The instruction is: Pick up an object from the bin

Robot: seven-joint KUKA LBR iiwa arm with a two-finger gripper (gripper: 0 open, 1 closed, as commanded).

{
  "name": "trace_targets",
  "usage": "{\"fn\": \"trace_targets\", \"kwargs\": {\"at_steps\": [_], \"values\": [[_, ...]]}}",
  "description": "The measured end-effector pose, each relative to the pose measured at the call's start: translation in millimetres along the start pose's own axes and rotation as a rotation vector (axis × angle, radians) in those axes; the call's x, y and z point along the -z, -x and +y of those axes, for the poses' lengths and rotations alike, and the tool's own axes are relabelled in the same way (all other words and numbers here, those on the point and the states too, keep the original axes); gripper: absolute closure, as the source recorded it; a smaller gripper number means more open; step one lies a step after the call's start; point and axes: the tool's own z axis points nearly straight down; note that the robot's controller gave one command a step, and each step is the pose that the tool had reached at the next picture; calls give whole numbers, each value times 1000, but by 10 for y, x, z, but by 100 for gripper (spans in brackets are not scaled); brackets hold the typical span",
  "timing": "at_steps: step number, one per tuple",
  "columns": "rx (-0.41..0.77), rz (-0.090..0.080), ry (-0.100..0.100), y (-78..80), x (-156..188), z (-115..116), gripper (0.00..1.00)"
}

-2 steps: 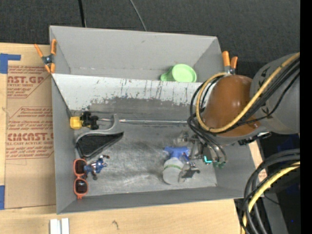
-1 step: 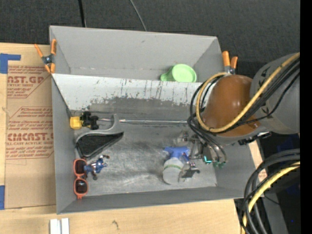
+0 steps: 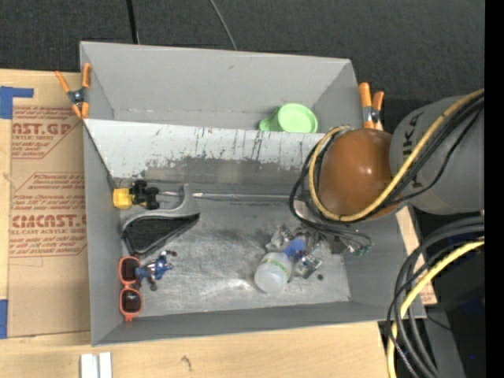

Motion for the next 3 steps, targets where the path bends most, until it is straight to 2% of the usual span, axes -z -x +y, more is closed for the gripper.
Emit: {"fn": "trace_targets", "kwargs": {"at_steps": [1, 2, 3], "values": [[0, 0, 0, 0, 0, 0, 100], [0, 13, 17, -62, 328, 88, 100], [0, 2, 8, -58, 551, 67, 100]]}}
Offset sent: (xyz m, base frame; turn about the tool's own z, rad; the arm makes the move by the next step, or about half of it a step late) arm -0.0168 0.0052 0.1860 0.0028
